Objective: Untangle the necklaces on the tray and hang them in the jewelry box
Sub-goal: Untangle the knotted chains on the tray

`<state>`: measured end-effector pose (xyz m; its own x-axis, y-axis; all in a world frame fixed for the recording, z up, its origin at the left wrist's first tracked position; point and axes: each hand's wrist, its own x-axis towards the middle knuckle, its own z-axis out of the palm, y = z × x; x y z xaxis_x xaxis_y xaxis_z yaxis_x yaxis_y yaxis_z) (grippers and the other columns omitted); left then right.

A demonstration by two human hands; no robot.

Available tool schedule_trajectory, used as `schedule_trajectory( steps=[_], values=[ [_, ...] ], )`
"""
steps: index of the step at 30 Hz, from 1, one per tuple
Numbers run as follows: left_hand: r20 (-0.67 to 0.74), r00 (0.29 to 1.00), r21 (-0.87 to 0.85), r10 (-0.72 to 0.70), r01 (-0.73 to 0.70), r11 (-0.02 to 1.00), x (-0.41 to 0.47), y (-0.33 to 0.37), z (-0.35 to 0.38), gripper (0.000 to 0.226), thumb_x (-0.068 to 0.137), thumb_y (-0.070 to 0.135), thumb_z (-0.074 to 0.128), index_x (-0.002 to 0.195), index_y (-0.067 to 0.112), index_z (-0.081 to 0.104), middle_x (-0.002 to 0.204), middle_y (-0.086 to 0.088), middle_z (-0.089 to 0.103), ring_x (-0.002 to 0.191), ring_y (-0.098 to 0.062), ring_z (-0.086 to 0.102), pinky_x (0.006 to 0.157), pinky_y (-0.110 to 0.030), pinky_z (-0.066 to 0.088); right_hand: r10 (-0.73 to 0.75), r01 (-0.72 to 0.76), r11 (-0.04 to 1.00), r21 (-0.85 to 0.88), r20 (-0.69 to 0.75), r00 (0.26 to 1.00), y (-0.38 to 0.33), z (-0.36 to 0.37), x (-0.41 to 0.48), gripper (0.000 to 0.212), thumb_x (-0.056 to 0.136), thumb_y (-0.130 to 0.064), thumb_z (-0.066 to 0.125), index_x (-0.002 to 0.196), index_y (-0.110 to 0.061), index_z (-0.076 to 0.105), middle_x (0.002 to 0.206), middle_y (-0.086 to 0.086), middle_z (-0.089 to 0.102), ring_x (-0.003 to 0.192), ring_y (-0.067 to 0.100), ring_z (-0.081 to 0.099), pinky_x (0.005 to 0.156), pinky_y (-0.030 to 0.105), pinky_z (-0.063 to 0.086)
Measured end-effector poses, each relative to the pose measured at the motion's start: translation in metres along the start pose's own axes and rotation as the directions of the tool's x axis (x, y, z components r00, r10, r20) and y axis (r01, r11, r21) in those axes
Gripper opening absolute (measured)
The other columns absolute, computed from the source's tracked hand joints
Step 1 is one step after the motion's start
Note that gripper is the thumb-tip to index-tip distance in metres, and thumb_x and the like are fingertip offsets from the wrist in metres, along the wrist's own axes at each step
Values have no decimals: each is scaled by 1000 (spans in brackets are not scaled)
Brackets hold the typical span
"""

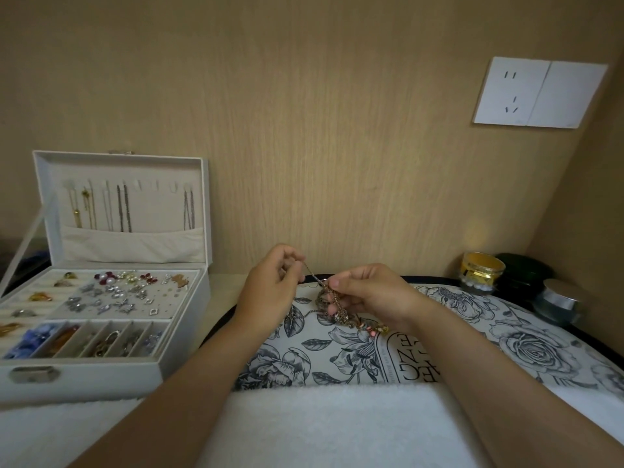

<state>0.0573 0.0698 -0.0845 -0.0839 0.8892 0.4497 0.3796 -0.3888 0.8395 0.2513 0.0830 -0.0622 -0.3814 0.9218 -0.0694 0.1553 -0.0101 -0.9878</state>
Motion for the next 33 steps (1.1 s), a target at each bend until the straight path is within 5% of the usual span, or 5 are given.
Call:
schedule_trajectory(
  steps=[6,12,18,22,33],
  values=[
    [145,982,283,120,-158,946,-1,-1,-3,46,94,1,49,70,37,63,88,10,59,73,-12,56,65,-34,46,-16,15,1000,23,19,1000,1,2,2,18,96,-17,64,102,-2,72,91,15,76,77,24,73,83,38,57],
    [103,994,50,-28,23,998,-4,15,8,19,89,16,67,84,33,73,96,16,62,84,10,55,71,-2,37,-28,32,997,66,-61,998,3,6,5,25,95,-18,65,109,3,71,87,13,75,77,25,72,86,42,54],
    [45,995,156,-85,77,985,-7,16,7,18,80,33,78,93,28,66,71,12,57,55,3,47,52,-11,38,11,4,992,128,-114,993,3,9,6,31,96,-22,65,109,5,70,82,14,75,77,24,71,79,35,56],
    [297,947,274,-123,38,961,-1,12,-5,35,87,47,69,121,41,62,89,21,71,86,8,62,82,-24,49,22,-3,988,153,-125,992,1,6,6,17,96,-19,65,100,-3,71,75,6,69,60,16,61,72,33,53],
    [205,963,-7,-176,181,983,4,8,-8,36,88,20,55,53,25,60,78,-11,67,81,-28,62,81,-39,46,-4,-1,996,-93,-56,998,5,-3,5,14,95,-8,65,106,-5,74,76,5,74,68,16,63,69,32,51]
  ],
)
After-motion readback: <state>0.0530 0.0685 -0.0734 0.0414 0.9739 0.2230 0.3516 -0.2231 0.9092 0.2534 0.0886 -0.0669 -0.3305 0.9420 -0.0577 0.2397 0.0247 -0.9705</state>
